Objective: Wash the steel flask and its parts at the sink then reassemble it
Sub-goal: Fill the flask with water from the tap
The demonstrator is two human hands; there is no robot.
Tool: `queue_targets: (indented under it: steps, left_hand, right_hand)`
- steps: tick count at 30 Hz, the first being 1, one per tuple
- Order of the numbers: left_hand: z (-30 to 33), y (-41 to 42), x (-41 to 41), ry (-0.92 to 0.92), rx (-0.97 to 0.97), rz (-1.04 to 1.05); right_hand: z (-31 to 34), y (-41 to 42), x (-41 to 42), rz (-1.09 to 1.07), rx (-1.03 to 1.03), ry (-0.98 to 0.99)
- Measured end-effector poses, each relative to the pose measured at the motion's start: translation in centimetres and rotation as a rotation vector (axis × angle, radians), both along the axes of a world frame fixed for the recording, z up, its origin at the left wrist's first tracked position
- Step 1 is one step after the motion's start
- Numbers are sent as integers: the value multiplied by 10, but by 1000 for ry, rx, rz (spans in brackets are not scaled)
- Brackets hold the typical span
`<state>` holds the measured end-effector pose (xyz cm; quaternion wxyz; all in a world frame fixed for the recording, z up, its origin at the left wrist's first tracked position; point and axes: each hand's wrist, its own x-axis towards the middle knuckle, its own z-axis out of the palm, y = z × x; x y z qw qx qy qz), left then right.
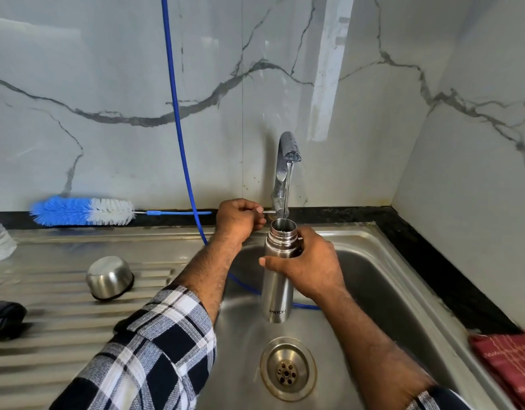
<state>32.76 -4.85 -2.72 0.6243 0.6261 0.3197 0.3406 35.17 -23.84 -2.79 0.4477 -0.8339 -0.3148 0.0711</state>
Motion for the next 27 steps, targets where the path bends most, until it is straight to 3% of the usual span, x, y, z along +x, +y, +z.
queue_targets:
  steps: [12,21,27]
  left_hand:
    - [21,2,10,-58,104,-21]
    - [48,-9,33,28,224,-100]
    - [46,-11,27,8,148,-93]
  right_hand:
    - [0,1,-1,-10,-5,18]
    - [-1,1,2,-17,-6,1]
    - [-2,0,4,-18,5,5]
